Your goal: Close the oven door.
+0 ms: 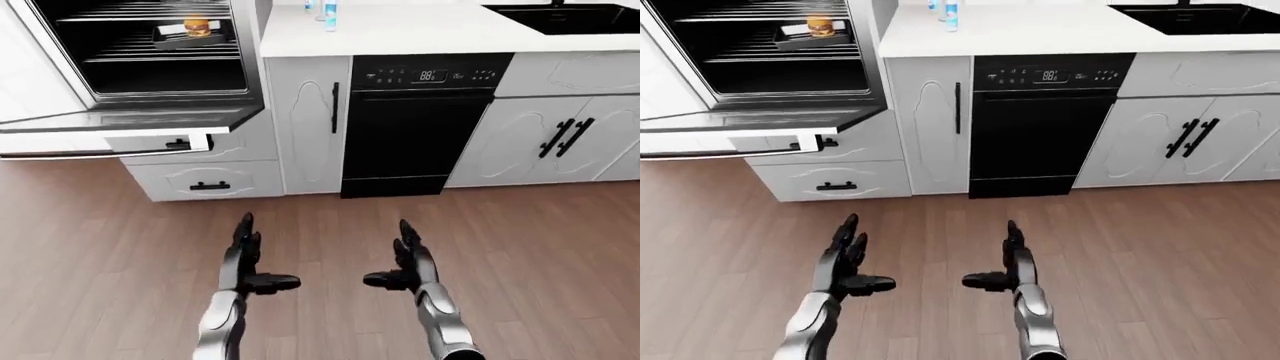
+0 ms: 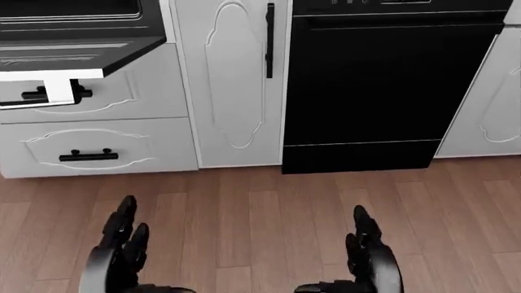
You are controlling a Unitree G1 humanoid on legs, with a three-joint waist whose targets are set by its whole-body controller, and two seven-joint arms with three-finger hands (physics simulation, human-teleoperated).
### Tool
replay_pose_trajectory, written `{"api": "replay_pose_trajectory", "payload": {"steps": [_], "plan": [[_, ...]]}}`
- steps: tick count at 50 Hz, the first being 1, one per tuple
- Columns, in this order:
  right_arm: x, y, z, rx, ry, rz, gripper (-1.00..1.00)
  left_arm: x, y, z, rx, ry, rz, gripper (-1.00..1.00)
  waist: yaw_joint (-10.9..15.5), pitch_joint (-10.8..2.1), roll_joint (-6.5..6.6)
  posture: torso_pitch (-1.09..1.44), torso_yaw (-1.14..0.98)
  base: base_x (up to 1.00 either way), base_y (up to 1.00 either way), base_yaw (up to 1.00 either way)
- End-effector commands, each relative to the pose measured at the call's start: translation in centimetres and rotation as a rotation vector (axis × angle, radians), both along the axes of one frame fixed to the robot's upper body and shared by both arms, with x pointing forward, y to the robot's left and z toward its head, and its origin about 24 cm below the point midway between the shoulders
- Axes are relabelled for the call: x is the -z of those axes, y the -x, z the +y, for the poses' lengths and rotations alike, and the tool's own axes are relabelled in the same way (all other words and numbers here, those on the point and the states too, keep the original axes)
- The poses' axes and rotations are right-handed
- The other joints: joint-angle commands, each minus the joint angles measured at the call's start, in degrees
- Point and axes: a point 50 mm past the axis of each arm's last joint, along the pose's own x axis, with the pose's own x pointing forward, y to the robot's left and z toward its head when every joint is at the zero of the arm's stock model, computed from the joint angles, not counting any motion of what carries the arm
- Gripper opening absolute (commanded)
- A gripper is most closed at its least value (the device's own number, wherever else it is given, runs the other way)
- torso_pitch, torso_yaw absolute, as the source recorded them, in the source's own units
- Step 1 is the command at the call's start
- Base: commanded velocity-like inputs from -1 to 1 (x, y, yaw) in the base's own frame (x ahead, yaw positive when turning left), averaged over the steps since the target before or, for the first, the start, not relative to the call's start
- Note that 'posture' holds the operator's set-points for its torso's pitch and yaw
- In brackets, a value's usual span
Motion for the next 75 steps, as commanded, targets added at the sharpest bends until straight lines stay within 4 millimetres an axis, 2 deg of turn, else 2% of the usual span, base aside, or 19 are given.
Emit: {"api": "replay_pose_trajectory", "payload": {"steps": [1, 4, 15, 19, 23, 26, 34, 50, 51, 53, 55, 57, 62, 65, 67, 68, 69, 71, 75], "plan": [[0.0, -1.0, -0.4, 0.018, -0.076, -0.041, 1.0, -0.4, -0.9, 0.2, 0.003, 0.092, -0.042, 1.0, -0.07, -0.87, 0.1, 0.0, 0.0, 0.0, 0.0, 0.0], [1.3, -0.9, -0.6, 0.036, -0.145, 0.015, 1.0, 1.3, -1.2, 0.3, 0.0, 0.154, 0.012, 1.0, -0.14, -1.09, 0.23, 0.0, 0.0, 0.0, 0.0, 0.0], [2.6, 0.0, -2.2, 0.194, -0.459, 0.101, 1.0, 5.4, -1.2, 1.9, -0.155, 0.425, 0.194, 1.0, 0.2, -0.42, -0.2, 0.0, 0.0, 0.0, 0.0, 0.0], [3.0, 0.3, -3.0, 0.264, -0.535, 0.123, 1.0, 6.0, -0.9, 2.3, -0.192, 0.445, 0.221, 1.0, 0.21, -0.66, -0.36, 0.0, 0.0, 0.0, 0.0, 0.0], [3.4, 0.7, -2.8, 0.279, -0.532, 0.162, 1.0, 6.6, -0.3, 2.6, -0.235, 0.457, 0.261, 1.0, 0.14, -0.45, -0.42, 0.0, 0.0, 0.0, 0.0, 0.0], [4.0, 1.1, -2.3, 0.273, -0.426, 0.222, 1.0, 7.2, 0.0, 2.3, -0.252, 0.442, 0.313, 1.0, 0.05, -0.29, -0.39, 0.0, 0.0, 0.0, 0.0, 0.0], [5.6, 2.6, -1.7, 0.29, -0.346, 0.429, 1.0, 8.9, 1.4, 1.3, -0.253, 0.373, 0.551, 1.0, 0.14, -0.21, -0.28, 0.0, 0.0, 0.0, 0.0, 0.0], [5.1, 2.1, -1.6, 0.257, -0.367, 0.335, 1.0, 9.2, 2.0, 2.3, -0.373, 0.389, 0.57, 1.0, -0.03, -0.72, -0.17, 0.0, 0.0, 0.0, 0.0, 0.0], [5.1, 2.1, -1.7, 0.256, -0.365, 0.33, 1.0, 9.2, 2.0, 2.3, -0.373, 0.389, 0.567, 1.0, -0.2, -1.93, -0.04, 0.0, 0.0, 0.0, 0.34, 0.0], [4.9, 2.1, -1.7, 0.252, -0.35, 0.31, 1.0, 9.2, 2.0, 2.3, -0.369, 0.385, 0.566, 1.0, -0.65, -0.74, -1.4, 0.0, 0.0, 0.0, 0.48, 0.0], [4.9, 2.0, -1.7, 0.245, -0.352, 0.302, 1.0, 9.2, 2.0, 2.2, -0.363, 0.397, 0.559, 1.0, -1.14, -0.73, -2.95, 0.0, 0.0, 0.0, 1.0, 0.0], [4.9, 2.0, -1.6, 0.241, -0.36, 0.298, 1.0, 9.2, 1.9, 2.3, -0.364, 0.409, 0.552, 1.0, -1.69, -0.57, -3.49, 0.0, 0.0, 0.0, 1.0, 0.0], [4.8, 1.9, -1.6, 0.236, -0.36, 0.29, 1.0, 9.0, 1.8, 2.4, -0.369, 0.42, 0.538, 1.0, -2.45, 0.5, -2.15, 0.0, 0.0, 0.0, 1.0, 0.0], [4.8, 1.9, -1.5, 0.227, -0.354, 0.284, 1.0, 9.0, 1.7, 2.4, -0.372, 0.421, 0.532, 1.0, -2.46, 0.42, -0.3, 0.0, 0.0, 0.0, 1.0, 0.0], [4.7, 1.8, -1.5, 0.229, -0.349, 0.28, 1.0, 9.0, 1.7, 2.4, -0.371, 0.424, 0.534, 1.0, -2.26, 0.14, 1.93, 0.0, 0.0, 0.0, 1.0, 0.0], [4.7, 1.8, -1.5, 0.226, -0.346, 0.279, 1.0, 9.0, 1.7, 2.4, -0.37, 0.422, 0.534, 1.0, -2.17, -0.24, 3.83, 0.0, 0.0, 0.0, 1.0, 0.0], [4.7, 1.8, -1.4, 0.22, -0.344, 0.278, 1.0, 9.0, 1.7, 2.4, -0.369, 0.424, 0.532, 1.0, -2.04, -1.11, 6.81, 0.0, 0.0, 0.0, 1.0, 0.0], [4.7, 1.8, -1.4, 0.22, -0.341, 0.277, 1.0, 8.9, 1.6, 2.5, -0.375, 0.425, 0.527, 1.0, -1.2, 0.57, 4.41, 0.0, 0.0, 0.0, 1.0, 0.0], [4.7, 1.8, -1.4, 0.219, -0.333, 0.275, 1.0, 8.9, 1.6, 2.5, -0.374, 0.424, 0.526, 1.0, -0.4, 0.87, 2.44, 0.0, 0.0, 0.0, 1.0, 0.0]]}}
